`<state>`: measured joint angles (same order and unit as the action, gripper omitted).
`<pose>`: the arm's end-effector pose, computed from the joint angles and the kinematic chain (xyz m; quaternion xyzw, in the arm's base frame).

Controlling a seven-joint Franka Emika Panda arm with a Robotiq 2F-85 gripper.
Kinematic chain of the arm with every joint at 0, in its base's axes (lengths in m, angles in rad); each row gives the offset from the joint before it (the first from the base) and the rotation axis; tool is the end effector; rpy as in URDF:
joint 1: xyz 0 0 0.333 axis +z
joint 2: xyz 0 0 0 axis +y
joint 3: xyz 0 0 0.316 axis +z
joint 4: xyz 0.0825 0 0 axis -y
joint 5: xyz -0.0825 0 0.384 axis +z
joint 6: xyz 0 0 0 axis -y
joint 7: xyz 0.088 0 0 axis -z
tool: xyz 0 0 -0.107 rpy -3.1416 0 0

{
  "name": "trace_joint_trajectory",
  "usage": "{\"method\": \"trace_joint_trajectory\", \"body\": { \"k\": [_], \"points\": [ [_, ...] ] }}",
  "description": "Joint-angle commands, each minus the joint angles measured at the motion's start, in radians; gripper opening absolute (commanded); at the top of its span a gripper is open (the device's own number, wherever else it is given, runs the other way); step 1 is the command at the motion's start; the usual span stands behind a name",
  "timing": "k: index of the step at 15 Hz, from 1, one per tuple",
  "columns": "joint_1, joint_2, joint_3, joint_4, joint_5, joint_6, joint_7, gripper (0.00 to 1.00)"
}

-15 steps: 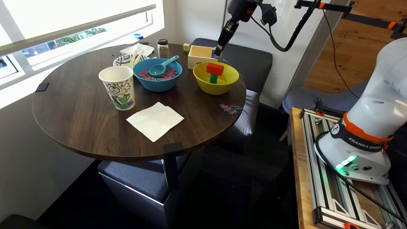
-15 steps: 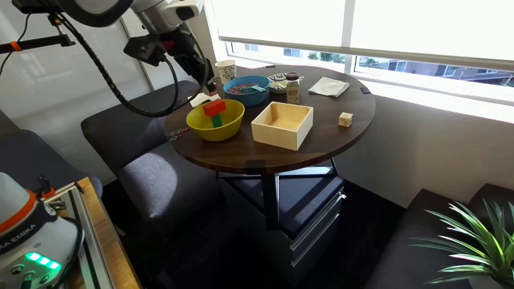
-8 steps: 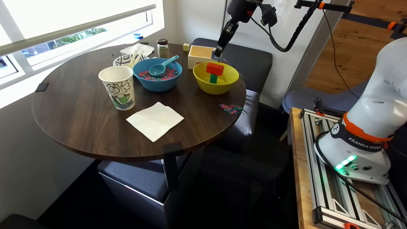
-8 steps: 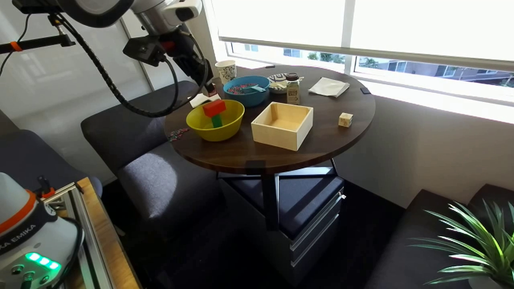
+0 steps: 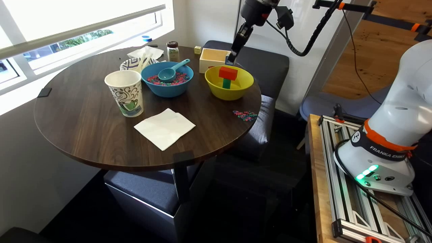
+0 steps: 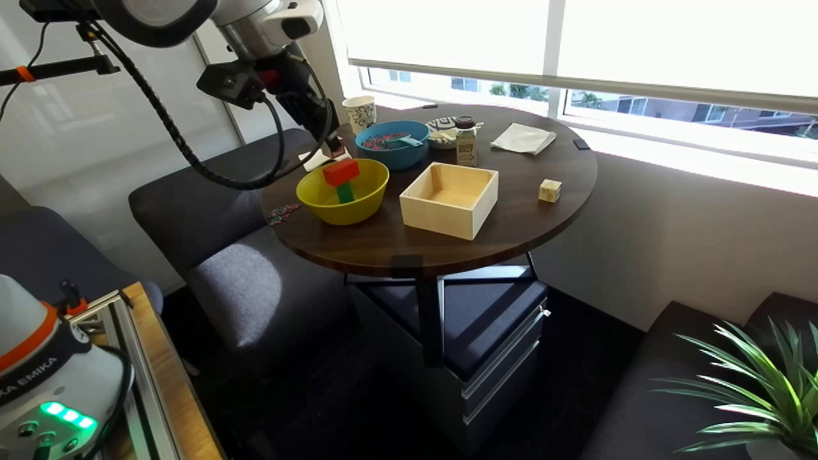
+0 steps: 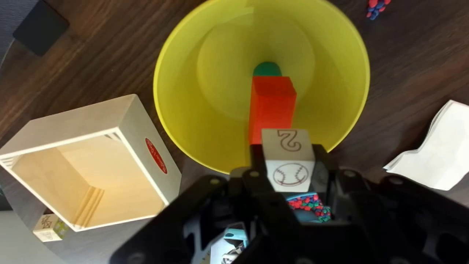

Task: Pick up the red and brown block and put it in the yellow bowl

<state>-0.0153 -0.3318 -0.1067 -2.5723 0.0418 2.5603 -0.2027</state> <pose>0.4413 -0.0548 0.4102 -0.9866 -0.0245 -0.1610 0.0057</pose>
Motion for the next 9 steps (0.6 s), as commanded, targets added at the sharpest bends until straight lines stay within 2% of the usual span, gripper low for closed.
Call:
{"method": "trace_joint_trajectory", "body": {
  "k": [1, 9],
  "points": [
    [-0.005, 0.017, 0.002, -0.002, -0.015, -0.008, -0.004, 0.09],
    [-0.005, 0.041, 0.006, -0.003, -0.015, 0.004, -0.004, 0.09]
  ]
}}
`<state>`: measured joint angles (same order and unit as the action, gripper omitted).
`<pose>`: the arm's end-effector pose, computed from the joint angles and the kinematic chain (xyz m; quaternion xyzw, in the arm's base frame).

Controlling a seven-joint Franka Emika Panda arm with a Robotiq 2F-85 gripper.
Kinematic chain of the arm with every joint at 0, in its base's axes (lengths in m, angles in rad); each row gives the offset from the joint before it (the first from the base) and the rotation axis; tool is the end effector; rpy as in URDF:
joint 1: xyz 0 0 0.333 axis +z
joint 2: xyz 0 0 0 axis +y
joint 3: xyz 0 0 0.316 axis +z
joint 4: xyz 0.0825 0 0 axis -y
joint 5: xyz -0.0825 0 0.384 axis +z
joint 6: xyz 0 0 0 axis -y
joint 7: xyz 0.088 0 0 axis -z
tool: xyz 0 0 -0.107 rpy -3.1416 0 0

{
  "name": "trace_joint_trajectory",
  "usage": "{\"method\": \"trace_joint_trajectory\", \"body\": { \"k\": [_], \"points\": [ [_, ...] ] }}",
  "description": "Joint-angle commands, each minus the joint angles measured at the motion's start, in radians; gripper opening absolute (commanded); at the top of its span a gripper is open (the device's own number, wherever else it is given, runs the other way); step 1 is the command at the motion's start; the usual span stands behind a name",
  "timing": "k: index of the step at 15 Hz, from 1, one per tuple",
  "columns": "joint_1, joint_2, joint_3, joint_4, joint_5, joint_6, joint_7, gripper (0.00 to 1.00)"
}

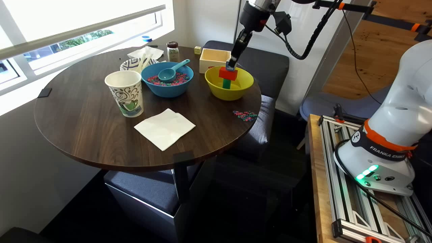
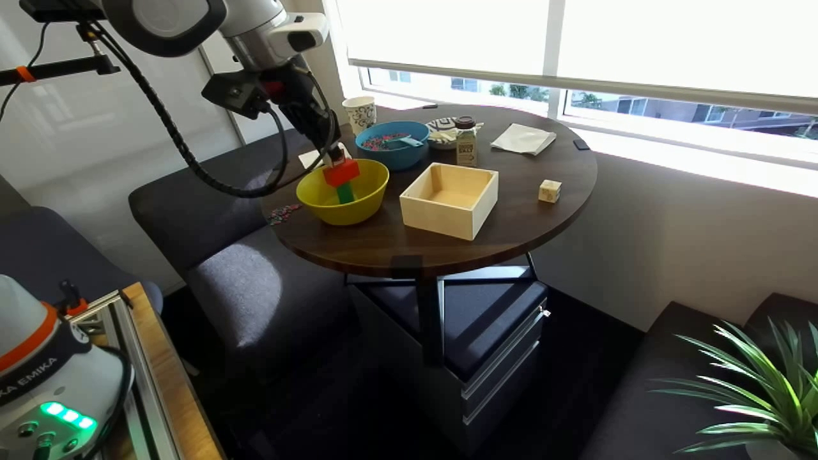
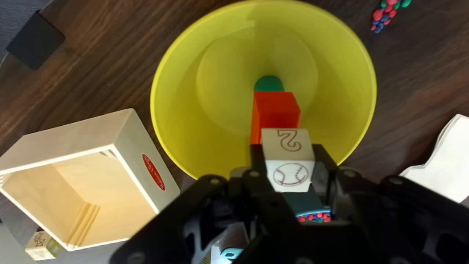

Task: Pick up the red and brown block and put it in the yellow bowl

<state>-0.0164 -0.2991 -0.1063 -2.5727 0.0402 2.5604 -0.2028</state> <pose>0.4434 -0.0551 0.3955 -0.9892 -0.0247 -0.1446 0.0058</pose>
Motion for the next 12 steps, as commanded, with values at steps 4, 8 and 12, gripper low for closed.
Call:
{"method": "trace_joint_trajectory", "body": {
  "k": [4, 8, 12],
  "points": [
    [-0.004, 0.01, 0.008, -0.012, -0.013, 0.019, 0.002, 0.09],
    [-0.004, 0.005, 0.013, -0.018, -0.016, 0.03, 0.008, 0.09],
    [-0.006, 0.013, 0.019, -0.015, -0.027, 0.034, 0.015, 0.09]
  ]
}}
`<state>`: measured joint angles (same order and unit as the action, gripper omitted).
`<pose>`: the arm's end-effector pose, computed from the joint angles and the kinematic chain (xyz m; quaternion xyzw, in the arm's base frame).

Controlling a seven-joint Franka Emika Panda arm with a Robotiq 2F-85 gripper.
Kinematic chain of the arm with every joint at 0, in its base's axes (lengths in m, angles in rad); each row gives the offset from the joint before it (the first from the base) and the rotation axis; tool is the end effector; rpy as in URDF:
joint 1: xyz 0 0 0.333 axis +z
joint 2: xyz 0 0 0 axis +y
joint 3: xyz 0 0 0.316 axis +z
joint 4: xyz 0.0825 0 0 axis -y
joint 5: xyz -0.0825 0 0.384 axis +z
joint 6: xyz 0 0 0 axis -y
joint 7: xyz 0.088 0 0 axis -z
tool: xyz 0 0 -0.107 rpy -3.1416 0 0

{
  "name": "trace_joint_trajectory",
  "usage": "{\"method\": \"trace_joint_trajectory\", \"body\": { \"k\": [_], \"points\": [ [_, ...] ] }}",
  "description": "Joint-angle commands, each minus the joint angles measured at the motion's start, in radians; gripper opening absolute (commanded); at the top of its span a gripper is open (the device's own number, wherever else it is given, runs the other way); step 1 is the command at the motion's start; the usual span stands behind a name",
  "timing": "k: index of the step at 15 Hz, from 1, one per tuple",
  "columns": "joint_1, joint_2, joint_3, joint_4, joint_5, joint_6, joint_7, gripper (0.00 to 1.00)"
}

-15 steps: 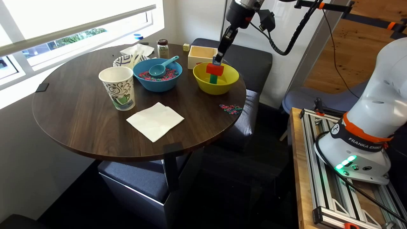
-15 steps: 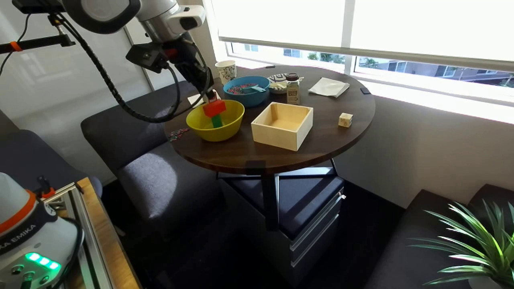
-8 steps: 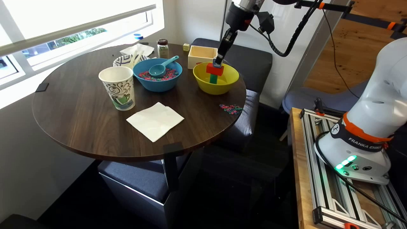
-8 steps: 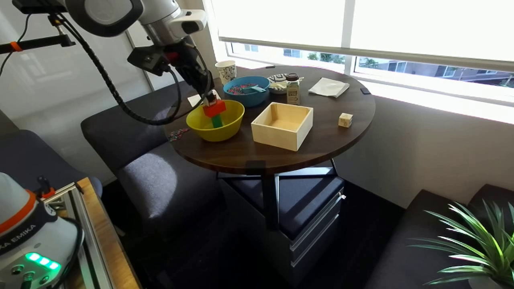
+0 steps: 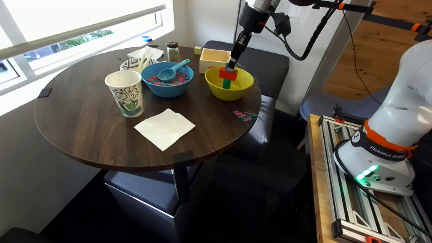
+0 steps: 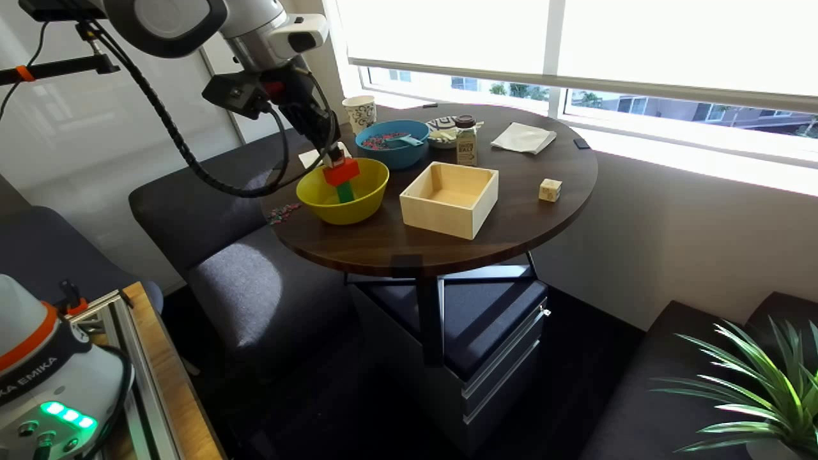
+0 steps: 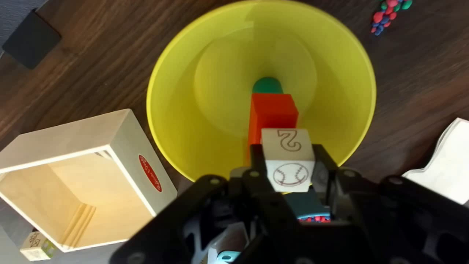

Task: Pick up the red and brown block and put it in the yellow bowl

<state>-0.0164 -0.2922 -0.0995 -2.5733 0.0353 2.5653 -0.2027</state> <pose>0.4444 -0.0521 0.3928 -0.9893 -0.0297 -0.1430 0.0034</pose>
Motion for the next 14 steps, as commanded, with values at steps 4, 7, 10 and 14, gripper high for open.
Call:
{"method": "trace_joint_trajectory", "body": {
  "k": [4, 7, 10, 14],
  "points": [
    [-0.007, 0.009, 0.014, -0.003, -0.023, 0.031, 0.016, 0.09],
    [-0.011, 0.011, 0.014, -0.003, -0.03, 0.032, 0.021, 0.09],
    [-0.012, 0.012, 0.016, -0.006, -0.035, 0.036, 0.026, 0.09],
    [-0.014, 0.017, 0.017, -0.002, -0.041, 0.037, 0.032, 0.09]
  ]
}}
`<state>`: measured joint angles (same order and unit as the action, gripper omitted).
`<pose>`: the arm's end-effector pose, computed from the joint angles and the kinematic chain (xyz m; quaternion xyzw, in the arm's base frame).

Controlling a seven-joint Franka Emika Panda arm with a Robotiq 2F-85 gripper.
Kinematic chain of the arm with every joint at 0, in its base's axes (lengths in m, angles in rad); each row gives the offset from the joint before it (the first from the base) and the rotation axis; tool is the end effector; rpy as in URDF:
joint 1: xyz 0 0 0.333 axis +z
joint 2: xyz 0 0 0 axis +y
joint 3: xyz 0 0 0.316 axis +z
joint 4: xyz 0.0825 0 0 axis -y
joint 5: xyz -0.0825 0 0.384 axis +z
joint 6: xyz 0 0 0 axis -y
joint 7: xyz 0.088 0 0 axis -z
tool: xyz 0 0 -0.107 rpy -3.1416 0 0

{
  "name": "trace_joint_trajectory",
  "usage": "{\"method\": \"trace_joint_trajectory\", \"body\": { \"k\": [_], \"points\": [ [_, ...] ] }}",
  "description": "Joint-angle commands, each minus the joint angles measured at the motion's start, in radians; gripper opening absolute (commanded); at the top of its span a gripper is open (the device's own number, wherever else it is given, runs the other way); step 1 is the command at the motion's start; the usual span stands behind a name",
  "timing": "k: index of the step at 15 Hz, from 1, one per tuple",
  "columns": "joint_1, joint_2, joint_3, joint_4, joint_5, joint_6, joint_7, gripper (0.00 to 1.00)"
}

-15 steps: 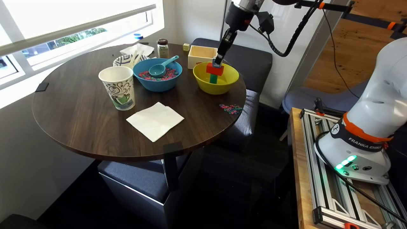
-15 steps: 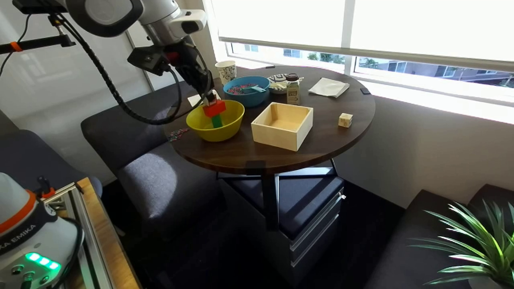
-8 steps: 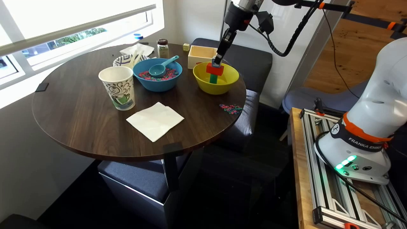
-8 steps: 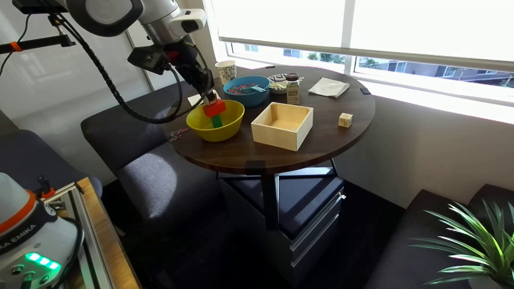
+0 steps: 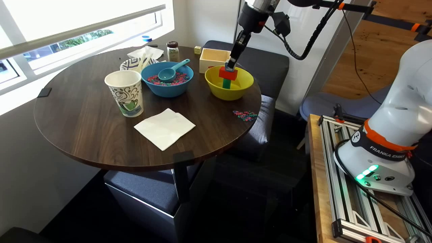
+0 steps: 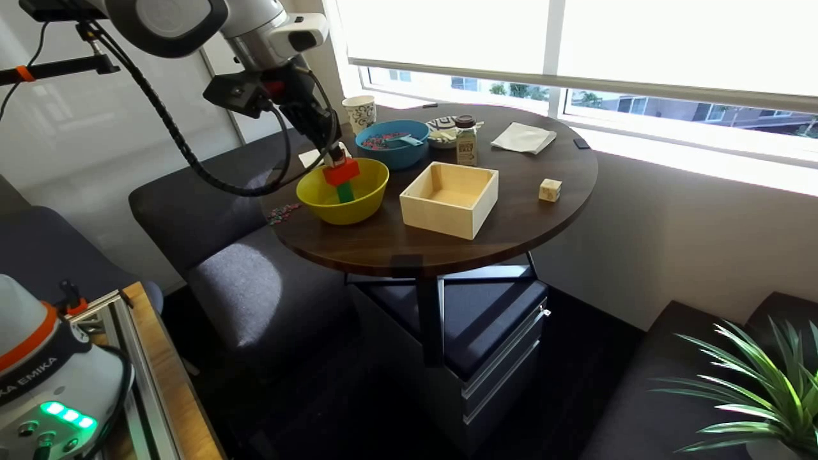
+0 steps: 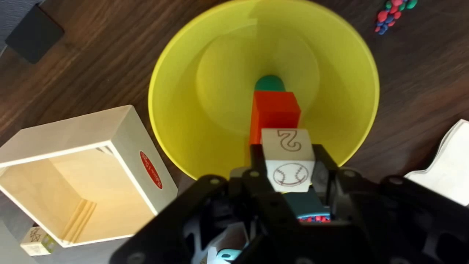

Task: Pick up the red and brown block and put it in the yellow bowl

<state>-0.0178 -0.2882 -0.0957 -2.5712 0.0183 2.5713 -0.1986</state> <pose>0.4458 -0.0510 0.3928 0.9889 0.0352 0.1442 0.0027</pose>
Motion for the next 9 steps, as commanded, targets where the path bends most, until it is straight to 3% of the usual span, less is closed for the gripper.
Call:
{"method": "trace_joint_trajectory", "body": {
  "k": [1, 3, 7, 9],
  "points": [
    [-0.014, 0.015, 0.015, -0.003, -0.029, 0.033, 0.033, 0.59],
    [-0.019, 0.018, 0.017, 0.0, -0.039, 0.035, 0.041, 0.67],
    [-0.017, 0.006, 0.017, -0.011, -0.038, 0.042, 0.049, 0.98],
    [-0.012, -0.002, 0.017, -0.013, -0.031, 0.037, 0.042, 1.0]
  ]
}}
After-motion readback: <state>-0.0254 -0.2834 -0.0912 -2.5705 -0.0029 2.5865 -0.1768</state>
